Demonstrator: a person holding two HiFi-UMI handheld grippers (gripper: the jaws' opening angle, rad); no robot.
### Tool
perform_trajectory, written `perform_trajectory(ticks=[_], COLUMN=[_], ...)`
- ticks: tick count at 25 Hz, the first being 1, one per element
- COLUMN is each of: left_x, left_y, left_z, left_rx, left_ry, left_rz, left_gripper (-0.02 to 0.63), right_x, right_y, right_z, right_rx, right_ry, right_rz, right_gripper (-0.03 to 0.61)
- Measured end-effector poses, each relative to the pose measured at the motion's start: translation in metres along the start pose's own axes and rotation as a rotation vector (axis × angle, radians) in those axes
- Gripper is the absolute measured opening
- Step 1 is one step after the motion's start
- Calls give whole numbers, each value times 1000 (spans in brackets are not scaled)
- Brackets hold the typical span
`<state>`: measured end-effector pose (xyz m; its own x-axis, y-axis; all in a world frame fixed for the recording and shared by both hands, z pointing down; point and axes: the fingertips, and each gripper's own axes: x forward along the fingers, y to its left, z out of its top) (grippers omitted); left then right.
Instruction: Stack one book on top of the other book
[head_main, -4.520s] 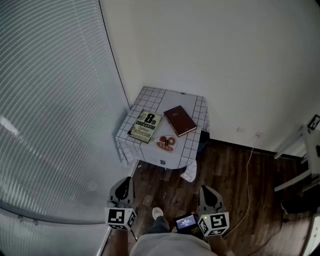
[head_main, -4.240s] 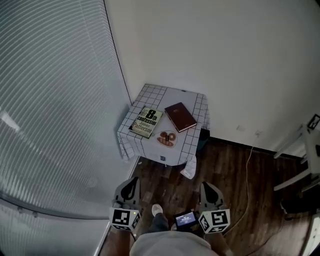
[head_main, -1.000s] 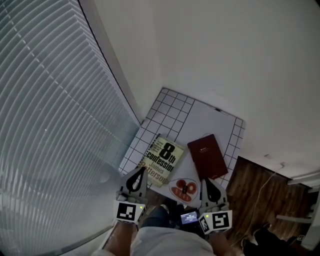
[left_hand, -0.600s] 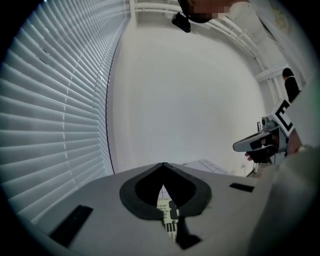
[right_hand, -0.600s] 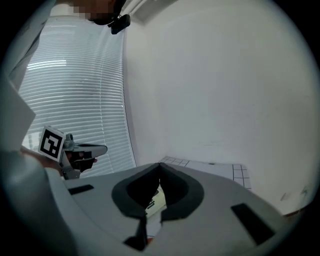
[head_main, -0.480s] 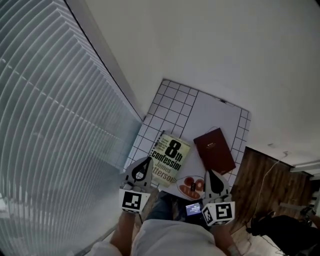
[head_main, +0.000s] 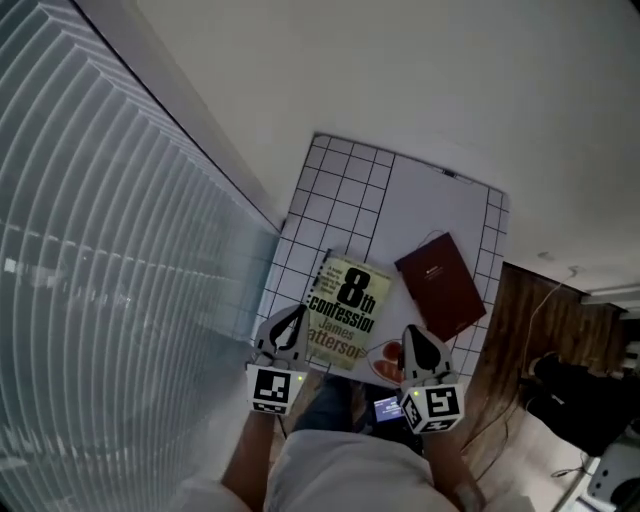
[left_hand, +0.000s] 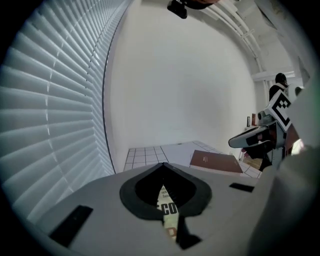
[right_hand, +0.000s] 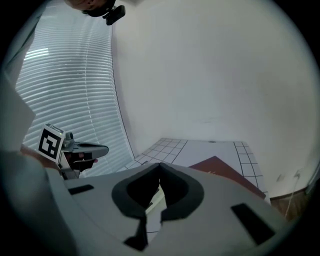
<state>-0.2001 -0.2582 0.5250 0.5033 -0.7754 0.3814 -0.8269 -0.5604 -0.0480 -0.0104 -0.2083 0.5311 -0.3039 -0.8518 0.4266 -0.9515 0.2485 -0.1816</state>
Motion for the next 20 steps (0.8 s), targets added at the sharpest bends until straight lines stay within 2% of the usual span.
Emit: perform_trajectory(ticks=[6, 13, 20], left_x=[11, 23, 29], left_y=[4, 10, 21], left_z=[-26, -62, -93], left_rx=[-15, -37, -77], left_ry=[54, 121, 198], left_rz=[-63, -93, -106], left_gripper=[8, 8, 8], right_x=[13, 23, 37], right_y=[1, 3, 9], right_z=[-22, -56, -82], right_rx=[30, 115, 146], right_ry=[52, 113, 165], right_rz=[-50, -89, -93], right_gripper=[6, 6, 6])
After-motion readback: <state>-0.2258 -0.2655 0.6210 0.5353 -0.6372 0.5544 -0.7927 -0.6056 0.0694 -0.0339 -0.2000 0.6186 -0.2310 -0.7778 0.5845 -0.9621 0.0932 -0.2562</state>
